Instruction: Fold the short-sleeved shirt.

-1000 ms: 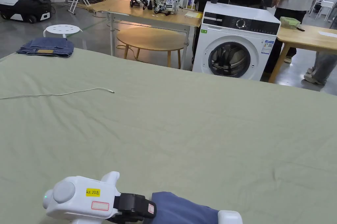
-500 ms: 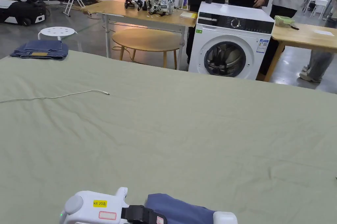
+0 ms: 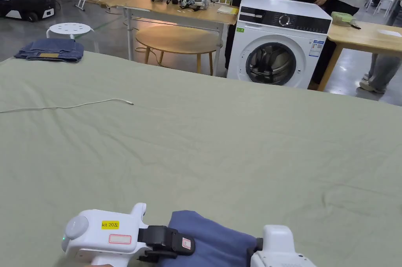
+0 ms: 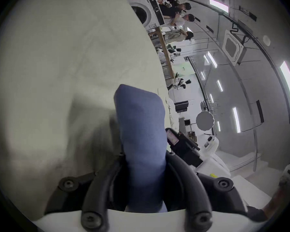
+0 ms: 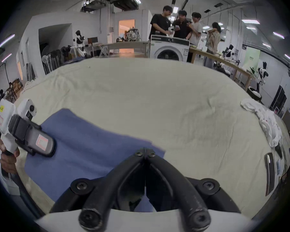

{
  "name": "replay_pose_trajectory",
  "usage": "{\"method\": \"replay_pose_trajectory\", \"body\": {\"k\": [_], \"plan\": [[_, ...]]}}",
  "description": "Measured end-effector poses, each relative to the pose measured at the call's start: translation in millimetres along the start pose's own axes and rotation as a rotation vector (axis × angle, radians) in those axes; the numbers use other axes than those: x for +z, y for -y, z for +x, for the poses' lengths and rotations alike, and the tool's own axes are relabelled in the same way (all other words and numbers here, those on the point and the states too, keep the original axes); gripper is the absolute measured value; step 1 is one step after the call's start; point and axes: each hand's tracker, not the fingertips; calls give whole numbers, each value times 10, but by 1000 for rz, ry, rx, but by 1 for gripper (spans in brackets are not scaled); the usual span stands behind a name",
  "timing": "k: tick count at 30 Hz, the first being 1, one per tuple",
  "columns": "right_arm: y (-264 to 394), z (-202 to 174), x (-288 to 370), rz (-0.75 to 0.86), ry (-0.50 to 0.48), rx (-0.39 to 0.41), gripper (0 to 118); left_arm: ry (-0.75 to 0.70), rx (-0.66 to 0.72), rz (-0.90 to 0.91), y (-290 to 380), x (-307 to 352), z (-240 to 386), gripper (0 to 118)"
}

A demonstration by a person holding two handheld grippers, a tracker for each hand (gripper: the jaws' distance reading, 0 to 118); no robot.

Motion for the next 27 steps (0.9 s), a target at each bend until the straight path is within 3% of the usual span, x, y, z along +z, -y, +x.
{"method": "replay_pose_trajectory", "body": {"k": [4,10,18,27], "plan": [[-204,-5,-123,24,-9,7,0,-23,-24,65,-53,479,95,22],[-335,-304,-224,32,-33,26,0,-114,-53,186,-201,1548,111,22],[-291,-610,-384,7,-77,63,0,-307,13,310,-366,3033,-58,22],[-254,-811,-426,-28,-74,100,0,-513,67,309,-555,4197,-9,22]]}}
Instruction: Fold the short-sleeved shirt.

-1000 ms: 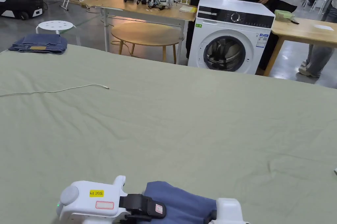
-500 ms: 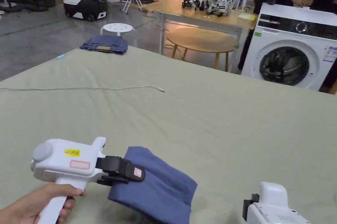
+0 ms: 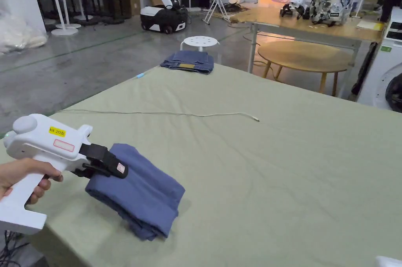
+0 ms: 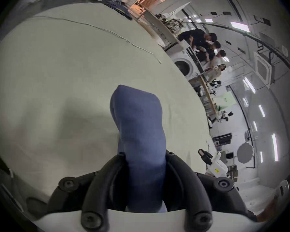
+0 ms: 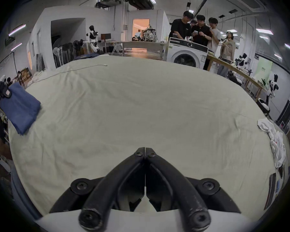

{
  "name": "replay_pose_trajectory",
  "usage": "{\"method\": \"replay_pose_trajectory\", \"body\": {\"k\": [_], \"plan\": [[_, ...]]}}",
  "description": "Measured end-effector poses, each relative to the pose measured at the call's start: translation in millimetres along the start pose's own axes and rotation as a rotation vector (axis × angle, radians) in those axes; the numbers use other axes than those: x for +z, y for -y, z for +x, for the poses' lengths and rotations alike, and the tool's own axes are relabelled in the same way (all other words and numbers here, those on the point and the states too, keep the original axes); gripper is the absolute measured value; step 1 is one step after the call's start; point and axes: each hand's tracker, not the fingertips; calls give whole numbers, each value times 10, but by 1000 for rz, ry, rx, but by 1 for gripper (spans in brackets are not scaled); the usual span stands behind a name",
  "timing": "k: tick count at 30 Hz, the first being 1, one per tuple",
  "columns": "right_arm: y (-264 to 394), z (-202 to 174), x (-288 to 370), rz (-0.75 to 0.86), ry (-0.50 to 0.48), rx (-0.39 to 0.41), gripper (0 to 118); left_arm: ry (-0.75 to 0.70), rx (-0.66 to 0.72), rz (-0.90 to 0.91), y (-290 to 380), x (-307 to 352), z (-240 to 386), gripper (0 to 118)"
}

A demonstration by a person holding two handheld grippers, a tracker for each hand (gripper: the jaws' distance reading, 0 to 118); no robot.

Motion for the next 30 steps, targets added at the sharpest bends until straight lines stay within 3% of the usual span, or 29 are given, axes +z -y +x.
{"method": "replay_pose_trajectory", "body": {"k": [6,11,14,15,16,19,23,28,30], "plan": [[31,-3,-134,-19,10,9,0,-135,4,-25,-220,193,-130,22],[71,-39,-206,-35,9,15,0,-363,-50,-53,-258,10,-174,26],[87,-34,-224,-39,4,19,0,-501,-105,-39,-306,-63,-189,54],[87,-32,-229,-39,3,21,0,-491,-101,-39,-308,-80,-182,69],[84,-26,-235,-39,-1,21,0,-534,-115,-29,-331,-72,-162,75],[68,-32,-206,-33,-4,32,0,-676,-155,31,-412,0,-55,75],[29,-51,-121,-24,-4,24,0,-755,-230,117,-460,43,161,75],[18,18,-84,-17,-2,5,0,-603,-264,114,-395,-244,161,75],[16,55,-53,-14,3,-4,0,-533,-276,154,-273,-410,235,62]]}}
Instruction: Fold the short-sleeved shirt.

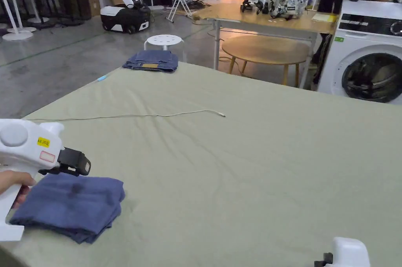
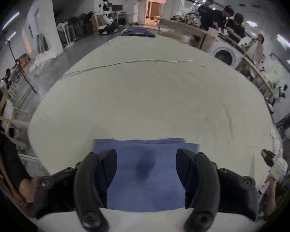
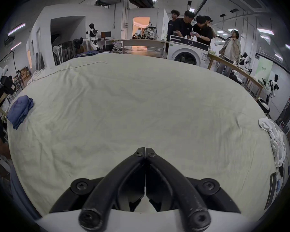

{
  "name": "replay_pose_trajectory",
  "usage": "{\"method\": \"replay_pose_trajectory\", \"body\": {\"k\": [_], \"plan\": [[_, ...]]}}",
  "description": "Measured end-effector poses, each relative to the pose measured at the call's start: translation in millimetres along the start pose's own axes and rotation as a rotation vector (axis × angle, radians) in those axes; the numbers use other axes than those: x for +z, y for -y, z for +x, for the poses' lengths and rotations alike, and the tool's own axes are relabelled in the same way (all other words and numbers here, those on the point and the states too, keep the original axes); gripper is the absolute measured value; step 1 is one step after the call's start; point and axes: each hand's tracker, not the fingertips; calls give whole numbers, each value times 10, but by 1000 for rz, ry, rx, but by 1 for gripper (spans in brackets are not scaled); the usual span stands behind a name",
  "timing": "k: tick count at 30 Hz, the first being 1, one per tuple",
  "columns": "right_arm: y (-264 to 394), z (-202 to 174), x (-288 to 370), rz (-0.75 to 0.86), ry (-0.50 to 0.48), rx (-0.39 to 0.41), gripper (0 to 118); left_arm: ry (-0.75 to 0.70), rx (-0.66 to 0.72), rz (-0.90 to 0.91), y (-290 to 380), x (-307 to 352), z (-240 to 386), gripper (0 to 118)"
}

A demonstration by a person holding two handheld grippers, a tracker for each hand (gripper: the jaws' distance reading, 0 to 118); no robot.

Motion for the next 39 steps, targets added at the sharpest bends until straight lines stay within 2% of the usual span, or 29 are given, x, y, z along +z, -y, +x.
{"method": "replay_pose_trajectory", "body": {"k": [3,6,11,12,21,26,31,34,36,39], "plan": [[-5,79,40,8,8,-20,0,56,-18,75,290,-27,560,39],[-16,157,119,21,20,-41,0,44,-114,130,561,-75,1124,15],[15,402,138,34,52,-76,0,94,-165,230,867,-195,2006,8],[15,443,165,37,57,-80,0,95,-217,238,923,-214,2202,2],[38,933,355,108,125,-155,0,132,-314,500,1277,-306,3436,0],[30,1215,454,191,162,-196,0,158,-312,606,1449,-169,3984,0],[21,1306,699,370,197,-222,0,168,-230,747,1528,-32,4153,0],[39,1309,814,477,231,-200,0,146,-216,789,1539,24,4191,0],[58,1336,840,548,241,-187,0,180,-225,809,1534,83,4196,0],[65,1315,893,622,248,-170,0,154,-266,851,1530,145,4230,0]]}}
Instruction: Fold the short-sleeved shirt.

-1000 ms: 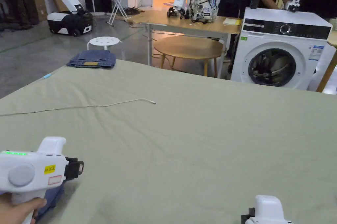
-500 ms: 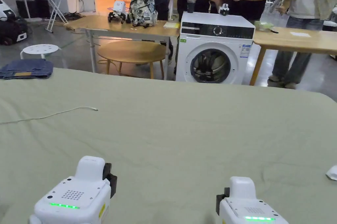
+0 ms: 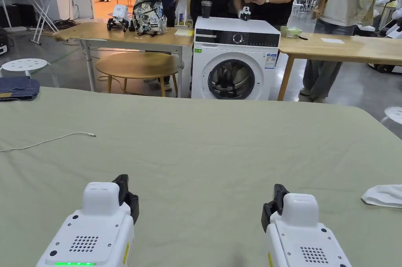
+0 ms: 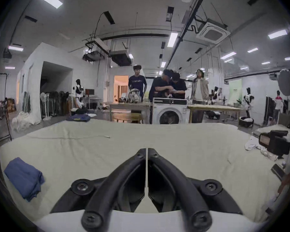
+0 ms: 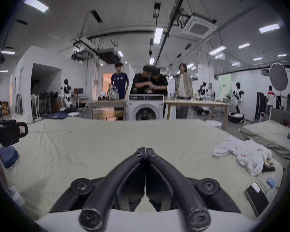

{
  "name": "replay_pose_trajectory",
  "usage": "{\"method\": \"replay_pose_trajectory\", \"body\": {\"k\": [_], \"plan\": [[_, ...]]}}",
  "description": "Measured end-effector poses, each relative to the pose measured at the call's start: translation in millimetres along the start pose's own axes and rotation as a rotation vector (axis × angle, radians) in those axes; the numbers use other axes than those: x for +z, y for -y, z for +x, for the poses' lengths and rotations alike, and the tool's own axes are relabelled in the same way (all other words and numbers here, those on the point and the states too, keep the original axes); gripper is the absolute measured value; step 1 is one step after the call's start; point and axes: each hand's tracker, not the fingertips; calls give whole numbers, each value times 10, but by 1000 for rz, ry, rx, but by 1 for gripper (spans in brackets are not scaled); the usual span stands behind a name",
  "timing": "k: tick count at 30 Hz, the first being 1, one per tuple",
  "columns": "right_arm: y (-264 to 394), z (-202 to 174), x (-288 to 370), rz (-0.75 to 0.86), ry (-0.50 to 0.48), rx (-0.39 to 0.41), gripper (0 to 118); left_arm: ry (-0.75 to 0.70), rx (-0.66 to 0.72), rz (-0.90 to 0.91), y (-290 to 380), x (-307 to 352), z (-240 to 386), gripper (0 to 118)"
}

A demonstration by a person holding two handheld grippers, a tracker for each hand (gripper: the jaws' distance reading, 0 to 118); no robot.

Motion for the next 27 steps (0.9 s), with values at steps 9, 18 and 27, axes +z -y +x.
{"method": "replay_pose_trajectory", "body": {"k": [9,18,27], "plan": [[-57,-76,52,31,6,18,0,-36,-18,24,-49,67,-144,0],[-122,-80,136,28,0,-8,0,-27,-20,36,-110,68,-253,0],[-141,-85,110,19,-4,-17,0,-11,-4,33,-143,65,-239,0]]}}
